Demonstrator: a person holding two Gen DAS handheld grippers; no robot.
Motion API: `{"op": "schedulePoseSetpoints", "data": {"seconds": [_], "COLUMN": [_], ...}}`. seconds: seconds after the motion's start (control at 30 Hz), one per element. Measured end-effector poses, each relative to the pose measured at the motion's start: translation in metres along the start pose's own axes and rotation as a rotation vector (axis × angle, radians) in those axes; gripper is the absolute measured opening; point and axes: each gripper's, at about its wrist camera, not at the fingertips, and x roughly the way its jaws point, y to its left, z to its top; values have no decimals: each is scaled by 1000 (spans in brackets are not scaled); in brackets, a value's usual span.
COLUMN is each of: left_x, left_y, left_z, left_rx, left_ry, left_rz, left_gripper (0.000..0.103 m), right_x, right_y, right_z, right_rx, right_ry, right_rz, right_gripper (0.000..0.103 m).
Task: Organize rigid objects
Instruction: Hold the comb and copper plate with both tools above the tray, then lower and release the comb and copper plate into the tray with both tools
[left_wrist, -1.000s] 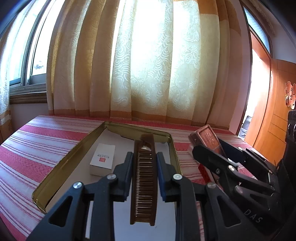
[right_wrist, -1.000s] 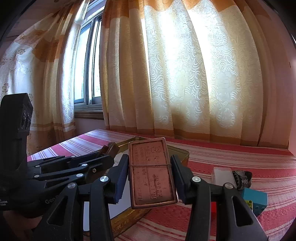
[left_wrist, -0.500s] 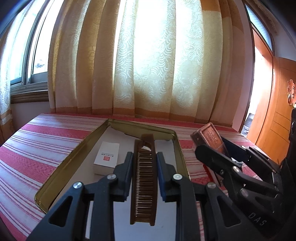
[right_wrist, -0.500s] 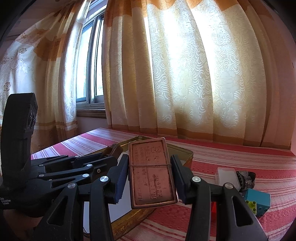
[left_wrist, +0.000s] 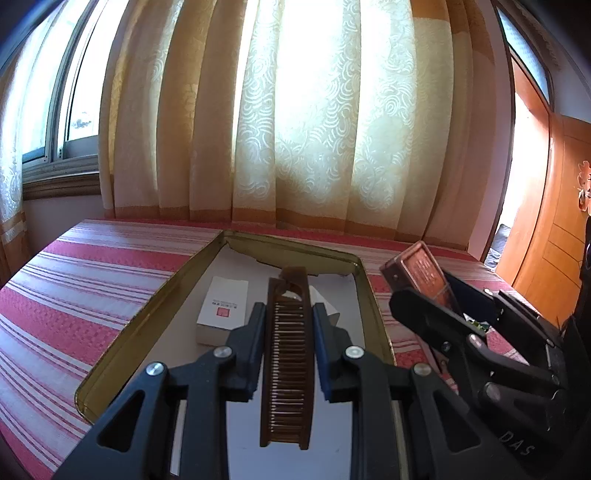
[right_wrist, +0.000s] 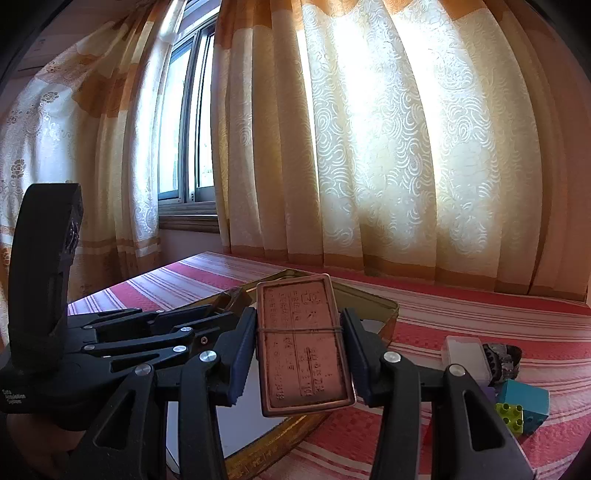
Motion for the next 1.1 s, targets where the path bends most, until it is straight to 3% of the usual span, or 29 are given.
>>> {"op": "schedulePoseSetpoints", "data": {"seconds": [0.73,1.1], "left_x": [25,35], "left_y": [16,21], "left_z": [-2,12], "left_rx": [-40,36], "left_ry": [122,191], "left_rz": [2,40], "left_gripper": [23,23], "right_x": [26,57], "right_y": [-4,-29], "right_z": [2,10], "right_rx": [42,145], "right_ry": [90,196], "right_rz": [47,67], "right_gripper": [49,49]}}
